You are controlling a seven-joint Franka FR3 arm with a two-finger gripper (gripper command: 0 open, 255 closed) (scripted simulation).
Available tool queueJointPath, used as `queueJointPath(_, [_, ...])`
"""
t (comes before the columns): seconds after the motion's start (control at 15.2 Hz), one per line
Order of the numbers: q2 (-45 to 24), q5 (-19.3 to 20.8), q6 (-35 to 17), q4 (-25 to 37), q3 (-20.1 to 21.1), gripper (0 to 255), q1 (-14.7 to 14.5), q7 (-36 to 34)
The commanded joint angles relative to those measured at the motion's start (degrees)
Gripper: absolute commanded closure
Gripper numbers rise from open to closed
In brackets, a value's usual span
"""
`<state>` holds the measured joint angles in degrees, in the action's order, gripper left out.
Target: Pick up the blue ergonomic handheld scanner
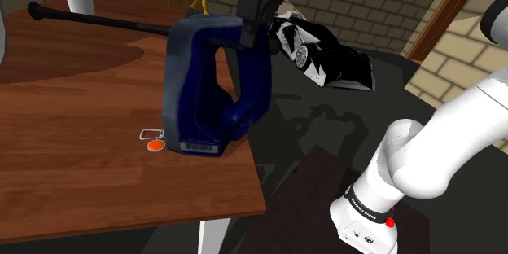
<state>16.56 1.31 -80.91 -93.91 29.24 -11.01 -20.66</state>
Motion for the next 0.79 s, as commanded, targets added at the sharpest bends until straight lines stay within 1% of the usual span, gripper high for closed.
queueJointPath(0.0, [-0.4,0.3,1.6,2.1,0.1,255,0.1,-0.1])
queueJointPath(0.66, [-6.5,3.2,10.7,16.4,2.2,255,0.3,-1.2])
queueJointPath(0.73, [-6.6,3.2,10.8,16.6,2.3,255,0.3,-1.3])
